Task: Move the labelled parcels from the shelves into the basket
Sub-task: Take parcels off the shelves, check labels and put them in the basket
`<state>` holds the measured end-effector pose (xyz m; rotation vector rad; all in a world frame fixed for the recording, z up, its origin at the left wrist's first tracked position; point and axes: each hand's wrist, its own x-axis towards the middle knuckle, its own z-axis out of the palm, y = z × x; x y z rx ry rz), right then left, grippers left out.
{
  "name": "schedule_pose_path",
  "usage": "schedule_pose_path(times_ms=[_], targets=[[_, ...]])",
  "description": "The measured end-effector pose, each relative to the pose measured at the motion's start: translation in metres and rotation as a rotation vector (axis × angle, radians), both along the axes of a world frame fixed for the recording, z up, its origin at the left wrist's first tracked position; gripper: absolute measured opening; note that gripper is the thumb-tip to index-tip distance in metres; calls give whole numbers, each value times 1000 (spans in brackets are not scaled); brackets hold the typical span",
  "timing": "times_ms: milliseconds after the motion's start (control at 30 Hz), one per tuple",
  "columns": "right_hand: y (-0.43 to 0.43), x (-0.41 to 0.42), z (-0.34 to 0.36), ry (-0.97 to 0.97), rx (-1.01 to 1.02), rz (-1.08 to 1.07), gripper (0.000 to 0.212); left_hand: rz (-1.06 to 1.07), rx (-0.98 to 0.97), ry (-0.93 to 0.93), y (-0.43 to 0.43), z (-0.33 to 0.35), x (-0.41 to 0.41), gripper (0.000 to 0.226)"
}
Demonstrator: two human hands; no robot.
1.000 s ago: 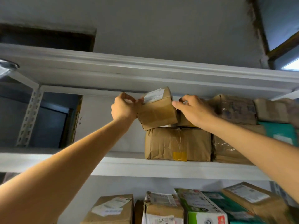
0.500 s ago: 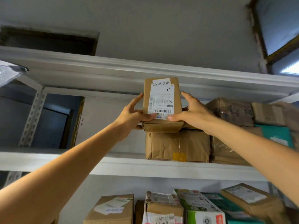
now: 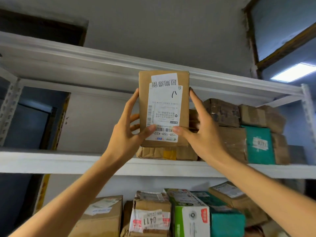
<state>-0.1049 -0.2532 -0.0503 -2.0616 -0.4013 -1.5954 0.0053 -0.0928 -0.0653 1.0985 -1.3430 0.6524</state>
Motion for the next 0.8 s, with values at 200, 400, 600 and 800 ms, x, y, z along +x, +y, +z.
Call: schedule_pose_path(times_ms=[200,400,600,800], targets=[[-41,-60,-23,26,101,-163,99,-77,52,-51,-63,-13,-31,91],[-79,-154,-63,8,194,-474,101,-343,37,-56,-153,-49,-99,86],[-86,-309,-116,-29,320,-870,95,-771,184,-40,-245,-90,-237,85],[-51,-478,-160,-113,506,-1275,94,-1202,323,-49,-291,-132,-420,88]])
